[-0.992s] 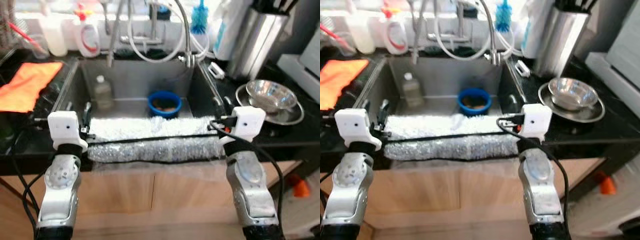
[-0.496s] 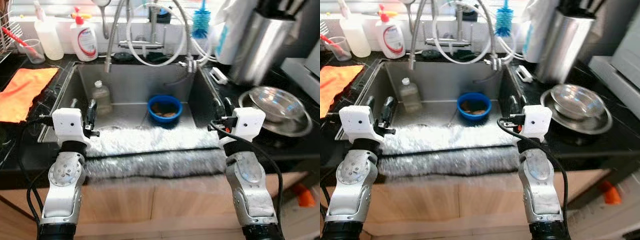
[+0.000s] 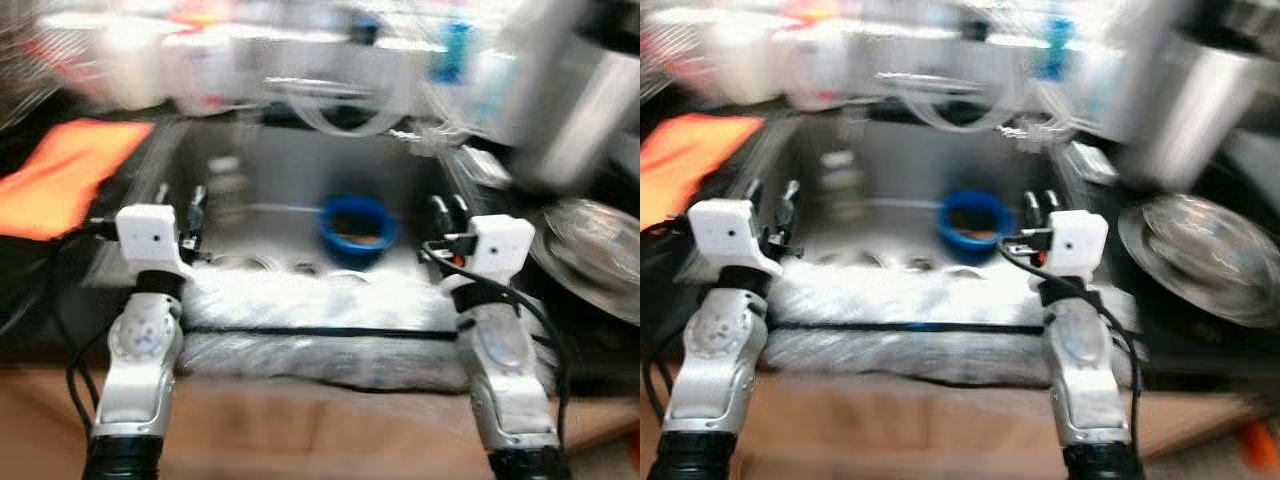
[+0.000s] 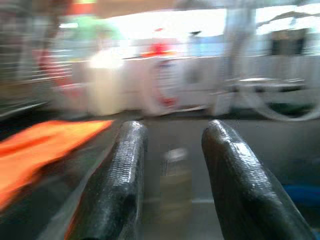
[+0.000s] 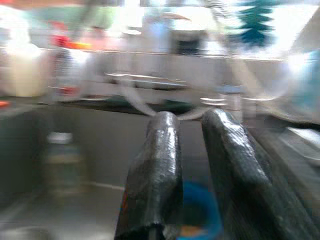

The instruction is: Kitchen organization

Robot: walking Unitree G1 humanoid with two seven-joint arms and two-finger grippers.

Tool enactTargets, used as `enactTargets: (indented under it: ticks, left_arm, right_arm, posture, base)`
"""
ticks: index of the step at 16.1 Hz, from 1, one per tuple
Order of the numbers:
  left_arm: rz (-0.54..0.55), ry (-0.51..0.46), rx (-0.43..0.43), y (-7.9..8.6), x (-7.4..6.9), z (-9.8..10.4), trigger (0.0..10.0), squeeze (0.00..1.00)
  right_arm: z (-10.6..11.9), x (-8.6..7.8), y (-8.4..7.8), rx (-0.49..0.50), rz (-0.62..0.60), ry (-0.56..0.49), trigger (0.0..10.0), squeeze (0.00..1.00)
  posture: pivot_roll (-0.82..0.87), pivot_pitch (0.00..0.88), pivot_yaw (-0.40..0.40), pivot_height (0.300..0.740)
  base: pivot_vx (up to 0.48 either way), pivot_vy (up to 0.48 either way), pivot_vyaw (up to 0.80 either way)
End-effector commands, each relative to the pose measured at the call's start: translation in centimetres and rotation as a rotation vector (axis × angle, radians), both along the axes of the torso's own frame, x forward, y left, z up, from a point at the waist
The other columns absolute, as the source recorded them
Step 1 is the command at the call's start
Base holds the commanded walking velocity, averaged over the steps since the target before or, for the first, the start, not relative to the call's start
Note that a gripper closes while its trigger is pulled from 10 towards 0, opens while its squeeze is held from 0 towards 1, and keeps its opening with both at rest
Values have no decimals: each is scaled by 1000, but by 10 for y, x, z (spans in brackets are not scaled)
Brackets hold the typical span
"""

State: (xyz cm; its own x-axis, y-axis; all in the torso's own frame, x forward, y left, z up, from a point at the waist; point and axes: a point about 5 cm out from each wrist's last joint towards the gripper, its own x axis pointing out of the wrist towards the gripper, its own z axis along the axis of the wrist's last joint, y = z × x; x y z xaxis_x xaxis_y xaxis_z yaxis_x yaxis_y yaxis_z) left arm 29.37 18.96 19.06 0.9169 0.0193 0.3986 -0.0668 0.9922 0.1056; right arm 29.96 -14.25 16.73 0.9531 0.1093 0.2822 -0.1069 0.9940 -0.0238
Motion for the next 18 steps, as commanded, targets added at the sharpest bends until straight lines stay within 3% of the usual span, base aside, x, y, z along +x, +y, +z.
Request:
enactTargets:
  ticks: [1, 5, 12, 18]
  left_arm:
    - [-4, -7, -7, 0, -1, 1, 10000, 0]
    - [-3, -5, -2, -1, 0, 1, 10000, 0]
    - [-13, -5, 0, -4, 2, 0, 10000, 0]
    - [-27, -4, -10, -3, 1, 0, 10000, 0]
  right_arm:
    - [1, 0, 2, -13, 12, -4, 10000, 0]
    - [3, 1, 4, -38, 30, -12, 10000, 0]
    - [3, 4, 8, -18, 40, -12, 10000, 0]
    - [5, 5, 6, 0, 15, -17, 10000, 0]
  posture:
    - [16, 0, -65, 740]
    - [17, 0, -67, 740]
    - [16, 0, -70, 740]
    - [19, 0, -67, 740]
  base:
    - [0, 0, 0]
    - [0, 0, 0]
    - [0, -444, 153]
    - [0, 0, 0]
